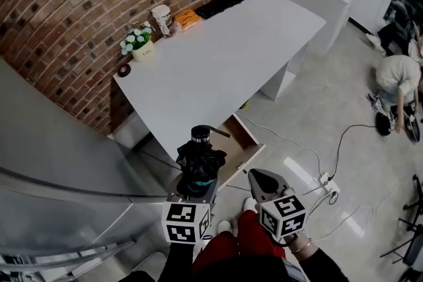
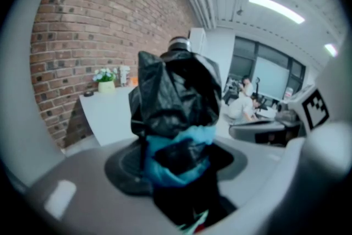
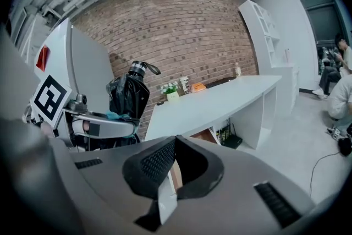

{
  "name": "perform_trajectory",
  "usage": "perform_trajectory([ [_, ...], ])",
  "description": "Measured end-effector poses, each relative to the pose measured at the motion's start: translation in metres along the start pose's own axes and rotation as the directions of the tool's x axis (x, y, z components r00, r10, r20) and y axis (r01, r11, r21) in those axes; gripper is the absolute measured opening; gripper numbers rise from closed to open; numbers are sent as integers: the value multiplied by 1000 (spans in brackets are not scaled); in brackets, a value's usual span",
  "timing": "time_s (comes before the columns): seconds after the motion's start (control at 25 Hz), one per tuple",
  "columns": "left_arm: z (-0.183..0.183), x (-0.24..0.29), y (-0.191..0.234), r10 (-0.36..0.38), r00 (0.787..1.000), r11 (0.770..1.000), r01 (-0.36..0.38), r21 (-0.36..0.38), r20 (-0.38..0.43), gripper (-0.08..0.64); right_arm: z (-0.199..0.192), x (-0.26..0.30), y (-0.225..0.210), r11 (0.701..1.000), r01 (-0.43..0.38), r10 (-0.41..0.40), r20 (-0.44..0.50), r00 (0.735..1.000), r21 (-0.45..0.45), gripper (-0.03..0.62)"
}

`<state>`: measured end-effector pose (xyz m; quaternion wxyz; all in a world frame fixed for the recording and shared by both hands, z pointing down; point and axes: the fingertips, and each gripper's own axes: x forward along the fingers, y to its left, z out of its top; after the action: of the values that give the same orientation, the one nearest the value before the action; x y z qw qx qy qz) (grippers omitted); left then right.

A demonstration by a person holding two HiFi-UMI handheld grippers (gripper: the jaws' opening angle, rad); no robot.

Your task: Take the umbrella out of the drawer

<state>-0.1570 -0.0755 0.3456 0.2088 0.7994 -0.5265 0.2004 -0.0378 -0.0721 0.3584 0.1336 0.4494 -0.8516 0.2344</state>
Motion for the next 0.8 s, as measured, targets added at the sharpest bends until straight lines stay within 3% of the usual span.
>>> perform_trajectory([
  [0.56,16,-70,-2,-9,989,999,14,-36,148,272,28,-38,46,998,2,6,128,992,-64,2],
  [0.8,18,-97,6,-8,981,999,15,-37,196,272,30,-51,61,992,47,-29,150,988,-121,2],
])
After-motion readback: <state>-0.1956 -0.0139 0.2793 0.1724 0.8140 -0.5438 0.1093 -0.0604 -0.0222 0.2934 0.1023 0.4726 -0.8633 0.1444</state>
